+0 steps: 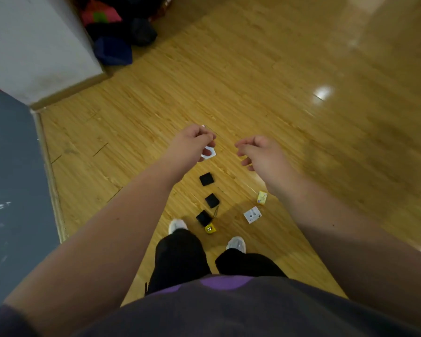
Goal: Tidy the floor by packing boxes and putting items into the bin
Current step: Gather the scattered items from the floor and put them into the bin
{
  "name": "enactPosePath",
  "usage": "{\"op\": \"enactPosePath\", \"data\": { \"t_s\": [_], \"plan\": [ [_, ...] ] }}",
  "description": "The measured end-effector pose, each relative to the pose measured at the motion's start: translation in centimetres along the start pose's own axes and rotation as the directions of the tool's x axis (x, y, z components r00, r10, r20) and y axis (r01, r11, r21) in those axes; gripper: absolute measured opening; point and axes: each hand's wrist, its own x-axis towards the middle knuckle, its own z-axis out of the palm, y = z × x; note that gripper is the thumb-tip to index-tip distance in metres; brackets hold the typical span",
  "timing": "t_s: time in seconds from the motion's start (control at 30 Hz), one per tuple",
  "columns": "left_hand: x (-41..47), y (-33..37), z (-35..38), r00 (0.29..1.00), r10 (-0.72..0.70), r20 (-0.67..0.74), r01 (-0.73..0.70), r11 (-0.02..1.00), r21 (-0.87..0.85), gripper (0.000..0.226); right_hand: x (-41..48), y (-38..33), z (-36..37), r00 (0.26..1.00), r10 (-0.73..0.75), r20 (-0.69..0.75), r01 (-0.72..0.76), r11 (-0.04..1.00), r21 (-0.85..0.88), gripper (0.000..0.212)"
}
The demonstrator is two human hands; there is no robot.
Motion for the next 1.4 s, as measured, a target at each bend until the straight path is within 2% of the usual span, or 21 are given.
{"op": "enactPosePath", "data": {
  "t_s": [0.13,0.27,0.37,0.53,0.67,0.93,1.07,1.27,1.4],
  "plan": [
    [4.8,0.4,0.9,0.994,-0.019,0.109,0.014,0.999,0.049,0.016,3.3,0.9,-0.4,0.995,0.065,-0.075,-0.062,0.997,0.042,0.011],
    [10.6,0.6,1.3,0.967,-0.041,0.251,0.003,0.988,0.152,0.015,6.9,2.4,1.0,0.969,0.171,-0.178,-0.133,0.969,0.206,0.010],
    [16.5,-0.1,1.3,0.925,-0.069,0.374,-0.033,0.966,0.258,0.014,10.9,4.2,3.5,0.918,0.277,-0.285,-0.186,0.933,0.308,0.010],
    [24.1,-3.6,1.6,0.873,-0.106,0.475,-0.089,0.925,0.369,0.012,15.9,8.5,6.9,0.831,0.416,-0.370,-0.231,0.862,0.452,0.012],
    [30.4,-9.8,3.0,0.851,-0.145,0.505,-0.120,0.882,0.455,0.013,21.3,14.6,10.8,0.759,0.480,-0.440,-0.233,0.831,0.506,0.018],
    [37.7,-27.6,8.7,0.821,-0.208,0.531,-0.154,0.816,0.557,0.012,27.5,32.6,17.6,0.728,0.491,-0.479,-0.319,0.860,0.397,0.016],
    [40.6,-36.7,12.0,0.799,-0.191,0.570,-0.229,0.779,0.583,0.015,29.5,41.4,20.8,0.692,0.532,-0.488,-0.336,0.835,0.435,0.015],
    [48.4,-47.9,14.8,0.739,-0.244,0.628,-0.373,0.629,0.682,0.013,34.5,52.4,24.5,0.641,0.599,-0.481,-0.324,0.779,0.537,0.026],
    [54.2,-53.1,16.8,0.716,-0.235,0.658,-0.475,0.528,0.705,0.013,38.6,57.9,25.9,0.652,0.587,-0.480,-0.340,0.792,0.507,0.023]
  ]
}}
